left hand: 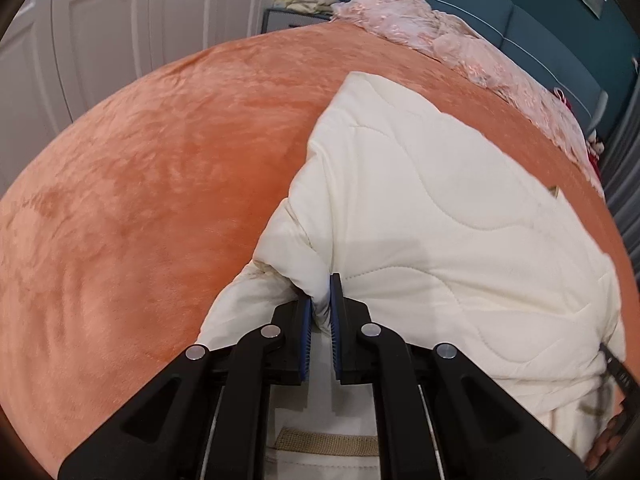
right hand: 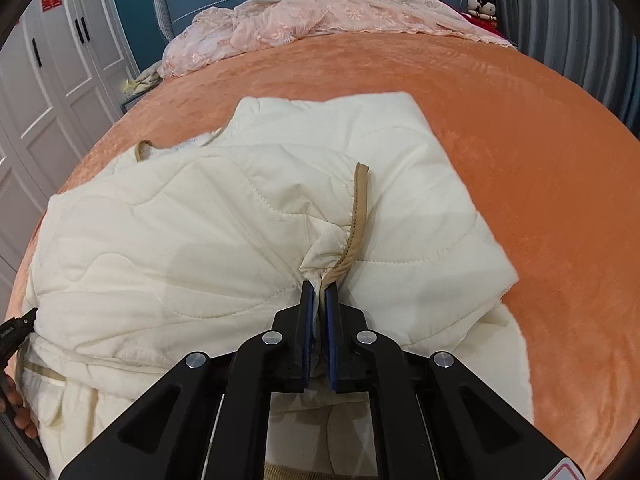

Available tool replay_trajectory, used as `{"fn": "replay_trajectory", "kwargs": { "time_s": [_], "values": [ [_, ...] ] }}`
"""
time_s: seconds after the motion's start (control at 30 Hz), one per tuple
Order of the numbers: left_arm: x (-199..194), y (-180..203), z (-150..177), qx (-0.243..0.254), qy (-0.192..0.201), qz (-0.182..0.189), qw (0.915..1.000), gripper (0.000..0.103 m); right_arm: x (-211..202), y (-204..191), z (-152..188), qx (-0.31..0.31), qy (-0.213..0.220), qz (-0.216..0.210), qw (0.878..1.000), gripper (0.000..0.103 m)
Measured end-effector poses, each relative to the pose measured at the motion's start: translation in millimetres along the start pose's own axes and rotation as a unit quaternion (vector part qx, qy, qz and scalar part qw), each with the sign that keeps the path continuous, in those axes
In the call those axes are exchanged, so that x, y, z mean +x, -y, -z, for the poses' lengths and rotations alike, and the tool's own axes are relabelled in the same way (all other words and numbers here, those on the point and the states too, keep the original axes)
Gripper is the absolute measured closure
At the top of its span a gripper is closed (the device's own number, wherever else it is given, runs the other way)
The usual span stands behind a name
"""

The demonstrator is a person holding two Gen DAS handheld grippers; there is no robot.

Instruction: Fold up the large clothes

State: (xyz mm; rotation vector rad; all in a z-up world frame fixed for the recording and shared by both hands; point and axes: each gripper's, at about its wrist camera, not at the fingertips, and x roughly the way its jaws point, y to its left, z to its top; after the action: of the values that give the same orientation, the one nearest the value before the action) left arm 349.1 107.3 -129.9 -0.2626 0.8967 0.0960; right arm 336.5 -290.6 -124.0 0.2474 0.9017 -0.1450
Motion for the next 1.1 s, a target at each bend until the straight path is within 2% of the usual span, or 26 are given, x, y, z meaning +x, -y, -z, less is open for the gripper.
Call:
{"fn": "replay_trajectory", "kwargs": {
  "time_s": [0.1, 0.17, 0.2, 0.23, 0.27, 0.33, 0.37, 0.43, 0.5, 0.57, 0.63, 0.67, 0.8, 0.93, 1.1],
  "values": [
    [1.3, 1.5, 3.4, 0.007, 0.012, -0.003, 0.9999, 0.094, -1.4, 3.7, -1.9, 0.008, -0.005, -0.010, 1.000, 0.098],
    [0.6, 0.8, 4.7, 0.008, 0.018, -0.003, 0.9998, 0.094, -12.1, 6.7, -4.6, 0.027, -0.003, -0.009, 1.000, 0.088],
    [0.3, 1.1, 4.9, 0.009, 0.020, -0.004, 0.9998, 0.094, -23.1, 4.3, -5.6, 0.034, 0.009, 0.008, 0.999, 0.085],
    [-1.1, 2.1, 5.0, 0.009, 0.020, -0.004, 0.9997, 0.094, -43.5, -1.6, -4.9, 0.037, 0.040, 0.033, 0.998, 0.082],
    [-4.6, 2.8, 3.3, 0.010, 0.019, -0.008, 0.9997, 0.093, -56.7, -8.4, -6.1, 0.031, 0.063, 0.039, 0.997, 0.082],
    [-17.1, 6.8, 0.8, 0.017, 0.015, -0.024, 0.9995, 0.089, -85.9, -37.8, -6.1, -0.008, 0.103, 0.023, 0.994, 0.082],
    [-32.6, 6.0, -2.8, 0.013, 0.018, -0.023, 0.9995, 0.086, -91.2, -50.5, -6.1, -0.025, 0.107, 0.012, 0.994, 0.082],
    [-58.1, 3.0, -10.3, 0.000, 0.024, 0.001, 0.9997, 0.079, -90.7, -86.3, -9.3, -0.071, 0.086, -0.025, 0.993, 0.082],
    [-89.5, 5.0, -21.6, -0.004, 0.049, 0.022, 0.9986, 0.072, -80.0, -106.8, -9.5, -0.082, 0.061, -0.062, 0.993, 0.089],
    [-104.6, 15.9, -33.6, 0.006, 0.066, 0.040, 0.9970, 0.069, -60.0, -126.7, -6.2, -0.082, 0.034, -0.085, 0.992, 0.091],
    [-99.8, 31.1, -40.6, 0.022, 0.061, 0.048, 0.9967, 0.069, -43.6, -137.6, -2.9, -0.079, 0.013, -0.091, 0.993, 0.096],
    [-92.4, 41.5, -42.3, 0.036, 0.057, 0.046, 0.9966, 0.069, -31.5, -141.9, 1.1, -0.073, -0.003, -0.093, 0.993, 0.097],
    [-46.3, 71.5, -34.6, 0.072, 0.016, 0.040, 0.9965, 0.070, -7.4, -150.1, 10.2, -0.068, -0.025, -0.078, 0.994, 0.097],
    [-12.4, 77.2, -19.2, 0.080, -0.010, 0.028, 0.9964, 0.070, 4.1, -153.4, 23.8, -0.082, -0.019, -0.068, 0.994, 0.097],
    [4.1, 76.0, -2.6, 0.098, 0.001, 0.014, 0.9951, 0.070, 12.3, -154.7, 30.6, -0.091, -0.004, -0.060, 0.994, 0.098]
  ]
}}
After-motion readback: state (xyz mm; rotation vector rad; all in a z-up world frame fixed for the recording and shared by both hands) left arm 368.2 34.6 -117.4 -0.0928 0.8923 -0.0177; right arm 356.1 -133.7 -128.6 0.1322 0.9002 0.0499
